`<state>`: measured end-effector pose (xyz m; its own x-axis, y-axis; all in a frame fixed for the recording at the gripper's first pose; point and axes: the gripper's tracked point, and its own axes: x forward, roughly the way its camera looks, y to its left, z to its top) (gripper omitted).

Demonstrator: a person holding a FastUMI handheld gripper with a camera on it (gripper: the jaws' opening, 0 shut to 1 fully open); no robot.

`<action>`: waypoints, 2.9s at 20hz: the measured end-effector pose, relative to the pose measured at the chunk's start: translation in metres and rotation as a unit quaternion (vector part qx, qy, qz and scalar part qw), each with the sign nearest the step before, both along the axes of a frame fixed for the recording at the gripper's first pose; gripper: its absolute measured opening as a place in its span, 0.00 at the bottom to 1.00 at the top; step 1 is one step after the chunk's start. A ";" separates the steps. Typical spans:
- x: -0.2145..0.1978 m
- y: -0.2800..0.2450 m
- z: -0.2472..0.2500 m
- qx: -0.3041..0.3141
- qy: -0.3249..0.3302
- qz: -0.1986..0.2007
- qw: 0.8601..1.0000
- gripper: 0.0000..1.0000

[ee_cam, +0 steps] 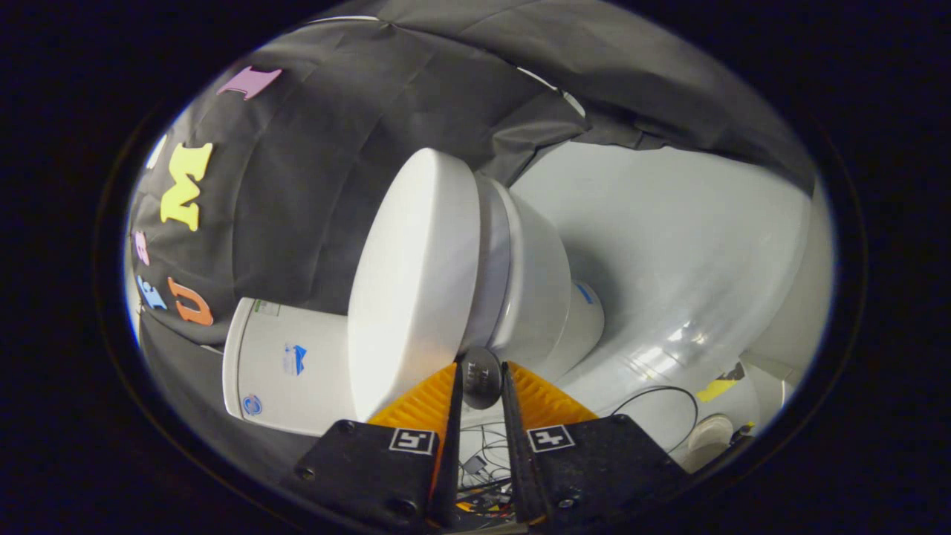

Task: Open the toilet lid.

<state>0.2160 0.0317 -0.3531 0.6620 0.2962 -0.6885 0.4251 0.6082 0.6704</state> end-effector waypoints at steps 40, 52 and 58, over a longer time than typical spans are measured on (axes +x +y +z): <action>0.008 0.031 0.109 -0.056 -0.102 0.036 0.993 0.04; 0.011 0.047 0.132 -0.118 -0.129 0.055 0.983 0.04; 0.012 0.070 0.162 -0.159 -0.157 0.079 0.971 0.04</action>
